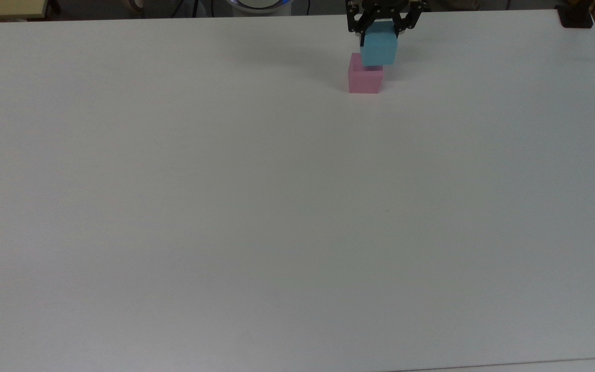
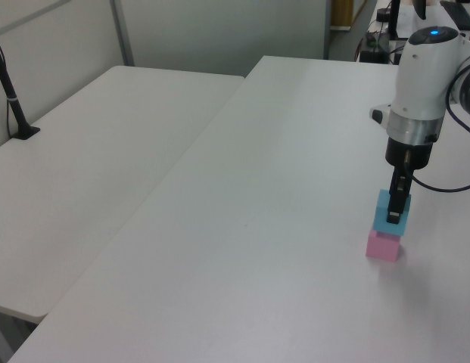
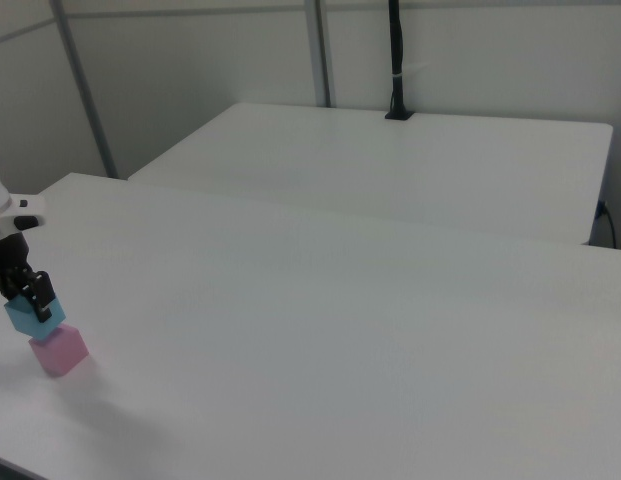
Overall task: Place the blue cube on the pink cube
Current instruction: 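Lower the light-blue cube onto the top of the pink cube, then open the gripper to release the light-blue cube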
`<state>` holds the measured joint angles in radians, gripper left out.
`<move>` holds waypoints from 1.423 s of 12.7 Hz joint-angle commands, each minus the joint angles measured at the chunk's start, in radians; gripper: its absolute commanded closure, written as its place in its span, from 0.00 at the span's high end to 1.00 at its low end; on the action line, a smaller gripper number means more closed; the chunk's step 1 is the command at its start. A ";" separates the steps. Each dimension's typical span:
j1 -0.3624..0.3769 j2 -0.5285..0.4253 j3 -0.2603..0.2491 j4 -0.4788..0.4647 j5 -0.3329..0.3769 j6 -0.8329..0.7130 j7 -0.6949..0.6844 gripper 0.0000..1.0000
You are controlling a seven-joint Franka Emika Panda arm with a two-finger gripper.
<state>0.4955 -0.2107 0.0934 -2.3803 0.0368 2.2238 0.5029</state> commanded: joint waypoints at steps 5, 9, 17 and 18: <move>-0.011 0.024 -0.009 -0.013 0.003 0.036 -0.024 0.34; -0.012 0.027 -0.009 -0.013 -0.023 0.036 -0.006 0.60; -0.021 0.024 -0.011 -0.004 -0.028 0.024 0.016 1.00; -0.022 0.017 -0.011 0.007 -0.028 0.016 0.016 1.00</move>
<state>0.4782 -0.1771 0.0888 -2.3794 0.0286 2.2295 0.4991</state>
